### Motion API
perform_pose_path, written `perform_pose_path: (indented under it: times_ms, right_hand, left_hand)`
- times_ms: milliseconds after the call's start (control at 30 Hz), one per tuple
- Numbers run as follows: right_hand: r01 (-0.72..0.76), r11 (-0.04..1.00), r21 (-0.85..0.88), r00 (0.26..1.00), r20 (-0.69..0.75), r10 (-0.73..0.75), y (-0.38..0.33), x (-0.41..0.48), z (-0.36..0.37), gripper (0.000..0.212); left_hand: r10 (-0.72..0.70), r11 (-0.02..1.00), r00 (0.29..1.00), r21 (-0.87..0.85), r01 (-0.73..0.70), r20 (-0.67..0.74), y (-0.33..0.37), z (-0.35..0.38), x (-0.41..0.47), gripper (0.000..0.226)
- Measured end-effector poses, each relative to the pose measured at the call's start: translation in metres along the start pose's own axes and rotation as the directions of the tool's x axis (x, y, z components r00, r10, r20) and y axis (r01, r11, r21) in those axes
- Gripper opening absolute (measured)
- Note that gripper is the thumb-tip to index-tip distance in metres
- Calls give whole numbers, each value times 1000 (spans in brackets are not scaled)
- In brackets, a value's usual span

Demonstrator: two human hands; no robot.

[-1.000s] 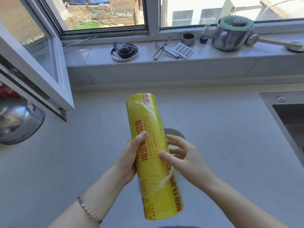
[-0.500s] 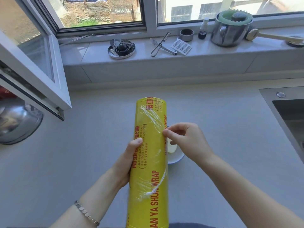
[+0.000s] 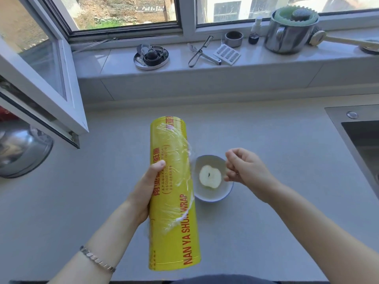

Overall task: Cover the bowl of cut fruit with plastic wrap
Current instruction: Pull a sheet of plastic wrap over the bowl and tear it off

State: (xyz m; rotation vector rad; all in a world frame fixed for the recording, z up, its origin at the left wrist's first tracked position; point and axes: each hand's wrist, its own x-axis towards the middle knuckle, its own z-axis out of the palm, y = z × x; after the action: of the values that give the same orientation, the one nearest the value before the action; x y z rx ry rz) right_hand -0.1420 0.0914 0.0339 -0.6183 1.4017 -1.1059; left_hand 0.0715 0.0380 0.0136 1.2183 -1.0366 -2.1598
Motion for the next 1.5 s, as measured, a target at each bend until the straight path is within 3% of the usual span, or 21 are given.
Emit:
perform_pose_path:
  times_ms: [67, 133, 233, 300, 400, 500, 600, 700, 867, 967, 1067, 1167, 1267, 1367, 1433, 1500]
  right_hand:
    - [-91, 996, 17, 996, 12, 91, 3, 2, -1, 19]
    - [-167, 986, -27, 983, 72, 168, 7, 6, 4, 25]
    - [-134, 970, -201, 966, 193, 173, 15, 10, 18, 32]
    - [-98, 983, -158, 969, 209, 130, 19, 10, 25, 32]
    - [-19, 999, -43, 986, 163, 25, 19, 10, 26, 18]
    - [53, 997, 47, 993, 102, -58, 20, 7, 22, 21]
    - [66, 980, 187, 995, 66, -79, 17, 1, 21, 22]
    - [68, 982, 176, 997, -54, -59, 19, -3, 27, 22]
    - [66, 925, 375, 992, -128, -19, 22, 2, 26, 22]
    - [67, 919, 388, 993, -117, -22, 20, 6, 13, 22]
    - [86, 938, 336, 990, -132, -44, 23, 8, 3, 22]
    - [129, 971, 203, 979, -184, -92, 22, 12, -13, 20]
    - [172, 982, 74, 951, -271, -146, 24, 21, -32, 23]
    - [152, 987, -50, 931, -328, -160, 39, 33, -44, 25]
    - [112, 987, -117, 921, -361, -147, 55, 42, -49, 25]
    - [71, 981, -180, 904, -403, -140, 69, 52, -53, 26]
  left_hand:
    - [5, 1000, 1000, -14, -4, 23, 3, -1, 0, 46]
    - [8, 999, 999, 37, -9, 45, 3, 2, 0, 57]
    - [16, 992, 998, 122, -23, 56, 2, 11, 1, 68]
    - [42, 987, 998, 153, -49, 46, 1, 14, 2, 73]
    - [60, 981, 998, 184, -59, 0, -1, 14, 4, 78]
    - [16, 981, 999, 192, -9, -34, -3, 13, 5, 69]
    - [-30, 983, 996, 180, 45, -89, -5, 16, 6, 61]
    - [-61, 986, 992, 150, 78, -114, -8, 23, 9, 65]
    - [-38, 999, 997, 40, 36, 61, -3, 33, 12, 57]
    - [-49, 997, 980, 67, 37, 192, 1, 33, 14, 52]
    - [-92, 996, 970, 30, 87, 224, -3, 41, 20, 66]
    - [-120, 988, 987, -81, 129, 105, -4, 46, 26, 48]
    - [-32, 993, 986, 104, 50, -164, -1, 47, 36, 72]
    - [121, 850, 896, 511, 128, -427, 2, 48, 43, 99]
    - [242, 640, 858, 739, 210, -453, 4, 54, 46, 104]
    - [294, 439, 855, 855, 277, -428, 5, 63, 51, 110]
